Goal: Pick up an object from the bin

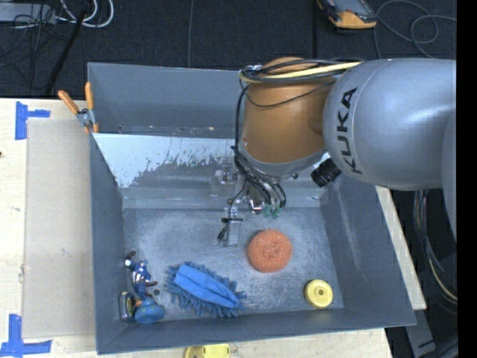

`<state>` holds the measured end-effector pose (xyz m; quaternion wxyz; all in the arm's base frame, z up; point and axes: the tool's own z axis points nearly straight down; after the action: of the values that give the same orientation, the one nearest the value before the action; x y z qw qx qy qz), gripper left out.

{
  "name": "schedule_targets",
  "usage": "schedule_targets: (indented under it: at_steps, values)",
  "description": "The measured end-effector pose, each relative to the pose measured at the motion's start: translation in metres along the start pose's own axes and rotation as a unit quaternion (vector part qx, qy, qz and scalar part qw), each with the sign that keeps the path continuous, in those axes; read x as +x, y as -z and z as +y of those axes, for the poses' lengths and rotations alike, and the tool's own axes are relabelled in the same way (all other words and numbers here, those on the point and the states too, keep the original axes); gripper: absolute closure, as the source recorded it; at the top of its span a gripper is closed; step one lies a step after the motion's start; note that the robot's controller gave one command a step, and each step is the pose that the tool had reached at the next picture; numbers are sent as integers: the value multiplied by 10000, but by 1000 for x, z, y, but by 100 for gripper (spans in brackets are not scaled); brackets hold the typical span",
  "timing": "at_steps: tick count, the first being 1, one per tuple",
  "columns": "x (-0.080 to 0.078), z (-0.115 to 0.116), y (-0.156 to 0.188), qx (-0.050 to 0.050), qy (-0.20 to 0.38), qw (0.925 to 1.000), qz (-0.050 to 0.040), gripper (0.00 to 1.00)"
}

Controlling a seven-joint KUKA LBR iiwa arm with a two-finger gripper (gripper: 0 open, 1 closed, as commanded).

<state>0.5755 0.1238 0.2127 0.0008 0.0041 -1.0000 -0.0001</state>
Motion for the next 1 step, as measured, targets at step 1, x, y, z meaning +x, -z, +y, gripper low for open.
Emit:
schedule_targets:
  at_steps: [1]
  values:
    - [2, -27, -31, -3, 640, 9979, -18, 0]
